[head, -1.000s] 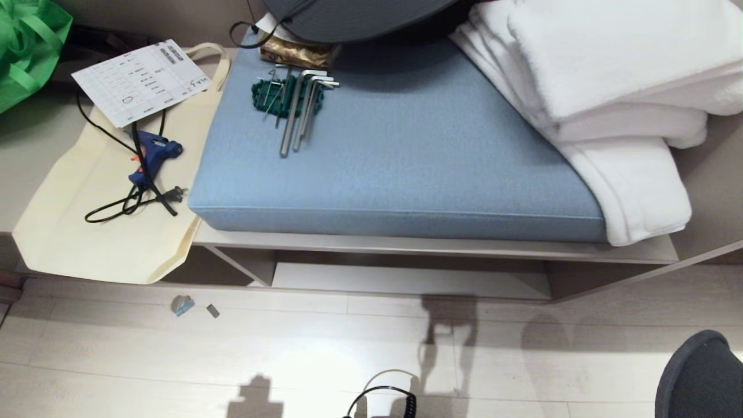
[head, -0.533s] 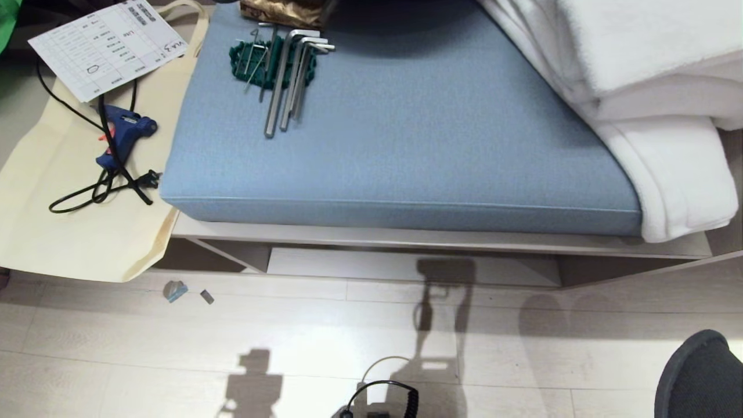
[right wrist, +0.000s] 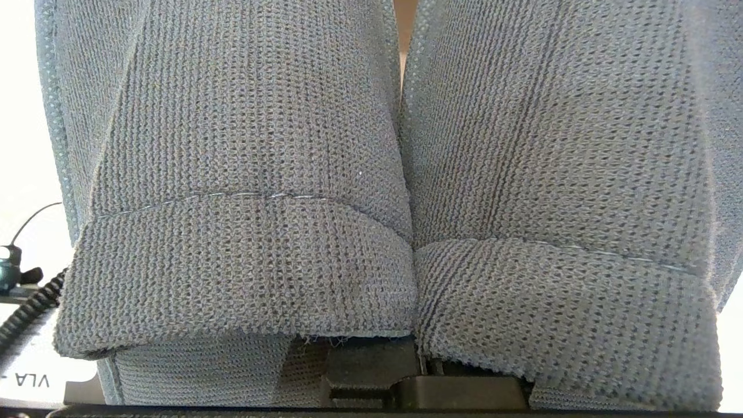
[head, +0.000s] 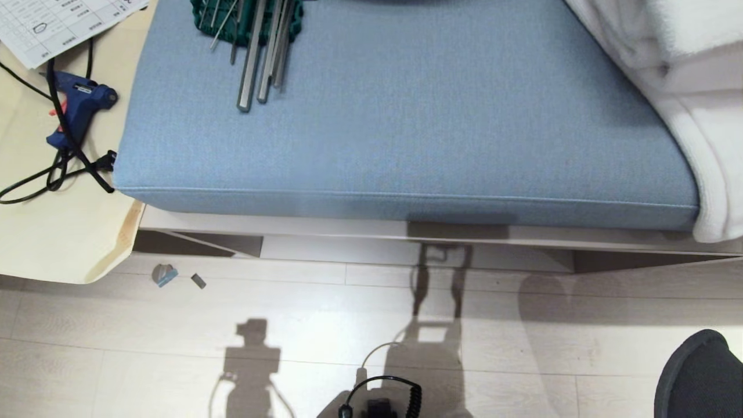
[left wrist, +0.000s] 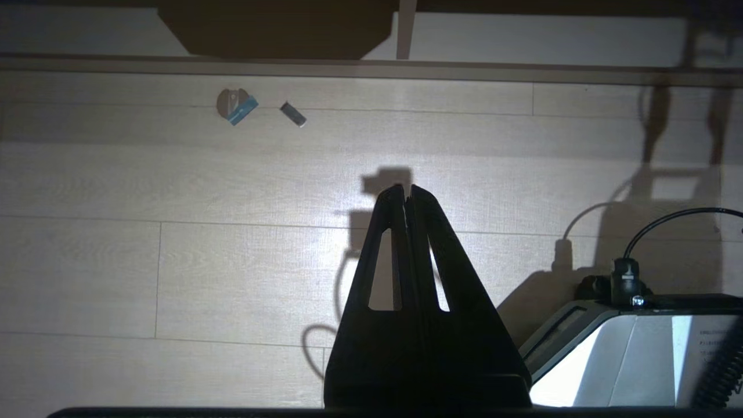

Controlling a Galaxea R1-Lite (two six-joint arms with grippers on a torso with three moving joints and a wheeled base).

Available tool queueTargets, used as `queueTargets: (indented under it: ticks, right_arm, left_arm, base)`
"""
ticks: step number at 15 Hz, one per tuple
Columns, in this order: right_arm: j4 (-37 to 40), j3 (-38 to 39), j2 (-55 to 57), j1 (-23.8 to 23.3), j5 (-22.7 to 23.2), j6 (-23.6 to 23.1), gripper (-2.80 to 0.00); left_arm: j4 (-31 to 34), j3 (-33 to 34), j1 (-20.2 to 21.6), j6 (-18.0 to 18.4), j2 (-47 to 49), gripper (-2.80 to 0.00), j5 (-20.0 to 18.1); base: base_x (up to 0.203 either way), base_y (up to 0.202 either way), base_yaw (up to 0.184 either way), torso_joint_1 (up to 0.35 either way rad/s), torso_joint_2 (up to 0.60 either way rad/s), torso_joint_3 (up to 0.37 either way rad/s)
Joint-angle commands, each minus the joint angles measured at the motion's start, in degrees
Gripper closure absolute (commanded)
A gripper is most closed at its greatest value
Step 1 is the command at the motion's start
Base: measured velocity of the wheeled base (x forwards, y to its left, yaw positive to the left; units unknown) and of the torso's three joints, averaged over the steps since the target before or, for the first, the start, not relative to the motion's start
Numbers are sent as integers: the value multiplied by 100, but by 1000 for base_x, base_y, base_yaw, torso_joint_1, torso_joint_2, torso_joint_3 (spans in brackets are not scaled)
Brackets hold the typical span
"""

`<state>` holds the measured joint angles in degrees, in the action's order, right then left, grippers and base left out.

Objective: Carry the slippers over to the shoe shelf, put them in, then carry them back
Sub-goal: Place the slippers into the shoe cabinet

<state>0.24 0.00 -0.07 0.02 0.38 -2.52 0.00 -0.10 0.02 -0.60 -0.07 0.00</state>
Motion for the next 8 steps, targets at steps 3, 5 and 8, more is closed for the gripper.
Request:
queueTargets:
  ticks: [3, 5, 8]
  right_arm:
    - [2, 9, 7, -2, 6, -3, 0]
    - [2, 9, 7, 6, -3, -3, 0]
    - [2, 9, 7, -2, 0, -3, 0]
  left_arm:
    - [0, 1, 6, -2, 7, 0, 0]
    - [0, 1, 6, -2, 7, 0, 0]
    - [0, 1, 6, -2, 7, 0, 0]
  base:
    - [0, 0, 0, 5, 4, -200]
    - [0, 0, 0, 7, 6, -198]
    - [0, 0, 0, 3, 3, -197]
